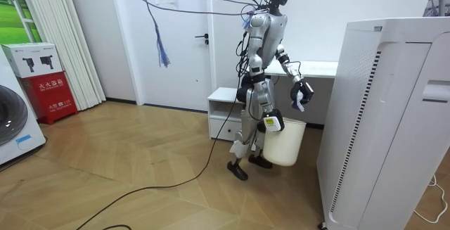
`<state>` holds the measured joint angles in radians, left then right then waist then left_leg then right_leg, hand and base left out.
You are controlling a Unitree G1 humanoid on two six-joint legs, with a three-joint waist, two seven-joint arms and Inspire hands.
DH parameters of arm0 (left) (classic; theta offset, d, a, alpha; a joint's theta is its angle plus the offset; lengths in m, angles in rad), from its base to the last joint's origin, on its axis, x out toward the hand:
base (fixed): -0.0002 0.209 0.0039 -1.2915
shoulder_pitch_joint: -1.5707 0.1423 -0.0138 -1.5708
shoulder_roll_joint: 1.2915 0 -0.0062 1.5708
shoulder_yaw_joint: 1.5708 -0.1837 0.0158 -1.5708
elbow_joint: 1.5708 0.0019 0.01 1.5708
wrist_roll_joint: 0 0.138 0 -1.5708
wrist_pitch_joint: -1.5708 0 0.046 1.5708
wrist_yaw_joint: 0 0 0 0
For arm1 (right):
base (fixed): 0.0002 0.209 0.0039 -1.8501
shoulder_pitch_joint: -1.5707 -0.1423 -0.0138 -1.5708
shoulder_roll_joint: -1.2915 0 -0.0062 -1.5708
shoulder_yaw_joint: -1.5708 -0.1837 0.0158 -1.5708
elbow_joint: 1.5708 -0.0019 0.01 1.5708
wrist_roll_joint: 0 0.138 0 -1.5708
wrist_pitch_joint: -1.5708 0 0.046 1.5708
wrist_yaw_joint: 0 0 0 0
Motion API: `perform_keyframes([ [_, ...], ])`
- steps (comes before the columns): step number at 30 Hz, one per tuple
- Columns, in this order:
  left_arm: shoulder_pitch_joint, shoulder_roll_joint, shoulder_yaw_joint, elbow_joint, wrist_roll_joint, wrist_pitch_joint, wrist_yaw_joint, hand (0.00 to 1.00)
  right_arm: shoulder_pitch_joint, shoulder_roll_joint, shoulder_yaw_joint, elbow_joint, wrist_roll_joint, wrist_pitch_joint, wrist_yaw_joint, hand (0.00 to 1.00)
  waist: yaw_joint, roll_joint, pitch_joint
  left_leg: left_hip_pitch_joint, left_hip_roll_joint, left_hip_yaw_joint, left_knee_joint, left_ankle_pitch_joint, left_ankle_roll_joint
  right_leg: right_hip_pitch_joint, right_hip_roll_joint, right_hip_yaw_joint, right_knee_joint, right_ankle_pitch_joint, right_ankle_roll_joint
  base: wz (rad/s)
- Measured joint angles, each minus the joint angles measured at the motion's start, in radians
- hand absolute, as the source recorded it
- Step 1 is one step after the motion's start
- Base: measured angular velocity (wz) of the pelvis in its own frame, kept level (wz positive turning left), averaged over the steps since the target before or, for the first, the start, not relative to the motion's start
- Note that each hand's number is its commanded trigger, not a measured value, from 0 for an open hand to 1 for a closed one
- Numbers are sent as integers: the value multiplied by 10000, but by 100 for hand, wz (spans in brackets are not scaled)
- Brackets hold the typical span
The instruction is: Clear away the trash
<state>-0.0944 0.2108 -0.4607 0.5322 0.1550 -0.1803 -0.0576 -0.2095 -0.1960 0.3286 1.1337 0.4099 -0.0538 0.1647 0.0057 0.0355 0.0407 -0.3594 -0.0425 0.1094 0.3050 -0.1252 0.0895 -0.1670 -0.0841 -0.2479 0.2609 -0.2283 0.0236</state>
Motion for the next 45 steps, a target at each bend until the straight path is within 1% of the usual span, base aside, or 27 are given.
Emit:
perform_keyframes([
  [3,-83,35,-81,485,123,-170,62,100,-288,-6,8,164,154,-47,2,100,-12,-44,34,-347,17,19,58,21,29,-435,-19,-7,181,0,0,-7],
  [4,-231,7,-178,811,114,-241,103,100,-444,35,15,359,284,-111,-1,100,14,-90,80,-414,23,40,60,45,43,-540,-30,-2,261,0,0,-6],
  [5,-325,-20,-259,1024,109,-255,139,100,-519,57,36,440,360,-110,-3,100,28,-105,94,-435,32,48,61,49,45,-610,-35,0,331,-1,1,0],
  [6,-524,-46,-501,1479,106,-274,231,100,-618,112,68,553,621,-113,-12,100,27,-138,117,-447,36,50,67,51,49,-626,-38,-10,353,-1,1,0],
  [7,-643,-53,-636,1776,106,-284,267,58,-763,124,175,683,797,-131,-16,100,-3,-173,140,-493,36,52,90,51,49,-637,-36,-8,337,-1,0,0],
  [8,-700,-52,-689,1881,105,-291,278,7,-826,116,239,720,922,-131,-15,100,-9,-180,148,-539,37,52,110,51,49,-642,-33,-8,339,-1,0,0],
  [9,-788,-52,-773,2017,106,-293,287,0,-893,120,251,723,1026,-161,-14,100,-13,-180,148,-664,46,53,175,51,49,-721,-25,0,348,-1,0,0],
  [11,-876,-64,-795,2118,106,-321,293,0,-961,165,253,726,1026,-197,-17,100,-1,-178,150,-847,69,61,257,52,52,-867,-14,6,374,-1,-1,-2],
  [12,-931,-90,-809,2311,107,-413,338,0,-1009,224,252,803,1022,-199,-23,100,2,-187,169,-882,88,79,279,59,63,-953,-19,12,479,-2,-2,0],
  [15,-980,-134,-1024,2666,93,-456,453,0,-1059,325,397,1035,1054,-213,-28,100,-28,-189,194,-898,101,84,329,58,62,-962,-11,10,532,-10,-15,0],
  [18,-1023,-154,-1149,2975,-52,-557,466,0,-1086,377,440,1062,1096,-215,-28,100,-44,-184,197,-1059,123,86,397,80,79,-1157,-7,-4,689,-28,-46,0],
  [24,-1070,-337,-1126,3571,-55,-587,381,0,-1080,387,427,1179,1084,-206,-27,100,-23,-193,205,-1235,130,113,470,124,105,-1371,-29,48,848,-29,-48,0],
  [26,-1106,-340,-1123,3574,-55,-587,291,0,-1081,388,427,1183,1059,-201,-27,100,-7,-193,205,-1313,141,125,500,132,118,-1464,-30,58,866,-29,-48,-3],
  [29,-1171,-451,-1124,3612,-55,-588,270,0,-1087,455,438,1252,957,-195,-25,100,2,-198,213,-1368,152,184,522,140,133,-1576,-40,109,987,-29,-48,-5],
  [31,-1214,-495,-1124,3620,-55,-592,268,0,-1088,460,439,1295,948,-195,-16,100,0,-244,243,-1389,156,217,525,142,136,-1622,-34,127,1015,-29,-48,-5],
  [34,-1264,-560,-1133,3787,-55,-592,269,0,-1088,440,440,1419,958,-196,-15,100,-24,-260,253,-1422,157,219,549,142,137,-1646,-12,191,1017,-29,-48,0],
  [45,-1316,-753,-1114,4294,-46,-592,273,0,-1008,460,443,1489,954,-194,140,100,-28,-251,246,-1452,166,213,563,147,145,-1678,-32,209,1042,-32,-51,0],
])
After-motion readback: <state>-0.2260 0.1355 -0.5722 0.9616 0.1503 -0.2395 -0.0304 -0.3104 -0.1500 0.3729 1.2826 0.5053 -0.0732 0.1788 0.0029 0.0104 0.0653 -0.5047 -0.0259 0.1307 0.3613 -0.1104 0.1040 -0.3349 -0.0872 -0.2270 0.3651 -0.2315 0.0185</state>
